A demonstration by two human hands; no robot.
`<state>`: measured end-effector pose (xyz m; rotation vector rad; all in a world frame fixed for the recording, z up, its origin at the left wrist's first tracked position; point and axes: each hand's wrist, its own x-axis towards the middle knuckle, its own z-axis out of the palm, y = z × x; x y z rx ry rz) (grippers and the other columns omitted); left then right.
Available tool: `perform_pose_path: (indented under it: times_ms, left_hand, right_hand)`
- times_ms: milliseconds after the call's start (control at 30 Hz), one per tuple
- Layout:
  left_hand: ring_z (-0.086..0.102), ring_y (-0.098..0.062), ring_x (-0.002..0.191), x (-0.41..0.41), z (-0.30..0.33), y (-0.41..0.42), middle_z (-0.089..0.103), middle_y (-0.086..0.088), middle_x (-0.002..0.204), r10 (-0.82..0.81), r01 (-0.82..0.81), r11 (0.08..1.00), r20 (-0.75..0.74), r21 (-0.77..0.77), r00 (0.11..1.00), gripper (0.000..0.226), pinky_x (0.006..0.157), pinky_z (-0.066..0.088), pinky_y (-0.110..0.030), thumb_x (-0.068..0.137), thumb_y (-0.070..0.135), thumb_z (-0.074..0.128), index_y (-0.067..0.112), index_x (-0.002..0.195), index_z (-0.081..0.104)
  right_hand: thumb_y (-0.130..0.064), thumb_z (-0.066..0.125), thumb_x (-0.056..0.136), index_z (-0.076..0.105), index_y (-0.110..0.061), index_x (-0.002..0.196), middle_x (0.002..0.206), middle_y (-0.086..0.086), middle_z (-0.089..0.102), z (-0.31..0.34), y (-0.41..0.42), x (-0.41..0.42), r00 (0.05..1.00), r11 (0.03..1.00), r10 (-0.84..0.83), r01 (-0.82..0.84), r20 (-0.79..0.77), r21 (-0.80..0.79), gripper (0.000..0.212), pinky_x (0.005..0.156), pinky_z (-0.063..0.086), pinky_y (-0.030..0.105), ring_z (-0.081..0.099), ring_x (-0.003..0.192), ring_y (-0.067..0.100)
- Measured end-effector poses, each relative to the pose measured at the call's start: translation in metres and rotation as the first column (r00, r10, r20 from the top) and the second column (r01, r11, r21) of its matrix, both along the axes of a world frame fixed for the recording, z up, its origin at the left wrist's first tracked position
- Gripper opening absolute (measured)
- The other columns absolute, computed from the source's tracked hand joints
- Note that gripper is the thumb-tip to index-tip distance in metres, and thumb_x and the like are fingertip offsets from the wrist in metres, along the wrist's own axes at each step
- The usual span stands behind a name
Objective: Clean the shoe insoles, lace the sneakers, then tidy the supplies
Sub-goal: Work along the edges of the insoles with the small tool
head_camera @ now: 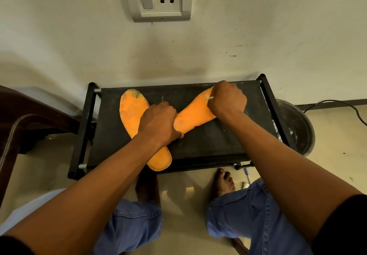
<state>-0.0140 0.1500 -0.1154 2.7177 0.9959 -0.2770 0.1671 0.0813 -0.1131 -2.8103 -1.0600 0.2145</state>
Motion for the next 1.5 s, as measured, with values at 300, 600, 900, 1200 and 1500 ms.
perform_pose_path:
  times_ms: [300,600,900,1200,1500]
  left_hand:
    - [0.060,-0.025,0.085,0.001,0.002,-0.001,0.053,-0.003,0.093,0.067,-0.066,0.997,0.017,-0.046,0.998,0.047,0.070,0.054,-0.037,0.068,0.056,0.085,0.017,0.089,0.070]
    - [0.058,-0.025,0.099,-0.001,0.006,0.008,0.057,-0.003,0.110,-0.086,0.085,0.996,-0.123,-0.018,0.989,0.068,0.071,0.046,-0.035,0.067,0.064,0.082,0.022,0.120,0.069]
    - [0.059,-0.020,0.092,-0.006,0.013,0.023,0.059,0.003,0.097,-0.080,0.070,0.996,-0.184,-0.059,0.980,0.065,0.067,0.047,-0.034,0.062,0.059,0.088,0.028,0.116,0.069]
    - [0.061,-0.020,0.096,-0.013,0.010,0.029,0.065,0.006,0.104,-0.127,0.117,0.990,-0.136,-0.078,0.983,0.073,0.069,0.049,-0.035,0.064,0.062,0.085,0.031,0.128,0.065]
    - [0.059,-0.015,0.090,-0.020,0.007,0.041,0.065,0.009,0.101,-0.147,0.134,0.980,-0.085,-0.146,0.985,0.072,0.069,0.053,-0.034,0.062,0.058,0.088,0.036,0.127,0.066]
  right_hand:
    - [-0.027,0.071,0.087,0.073,-0.021,0.098,0.094,0.000,0.067,-0.010,0.012,-0.054,0.909,0.930,0.364,-0.367,-0.202,0.021,0.012,0.056,0.042,0.028,0.061,0.080,0.018]
    - [-0.022,0.067,0.088,0.069,-0.017,0.110,0.100,0.005,0.069,-0.001,0.007,-0.025,0.980,0.980,0.200,-0.199,0.008,-0.022,0.022,0.060,0.045,0.032,0.068,0.090,0.025]
    - [-0.028,0.072,0.086,0.070,-0.018,0.094,0.093,0.002,0.066,-0.008,0.012,-0.064,0.885,0.915,0.397,-0.403,-0.244,0.028,0.013,0.059,0.046,0.030,0.064,0.083,0.020]
    - [-0.030,0.073,0.086,0.069,-0.022,0.102,0.095,0.002,0.066,-0.004,0.008,-0.058,0.917,0.927,0.368,-0.374,-0.155,-0.012,0.018,0.062,0.051,0.033,0.063,0.082,0.021]
    - [-0.024,0.073,0.085,0.073,-0.017,0.098,0.092,0.004,0.068,-0.011,0.007,-0.068,0.904,0.931,0.364,-0.357,-0.224,0.076,0.015,0.062,0.050,0.032,0.065,0.085,0.022]
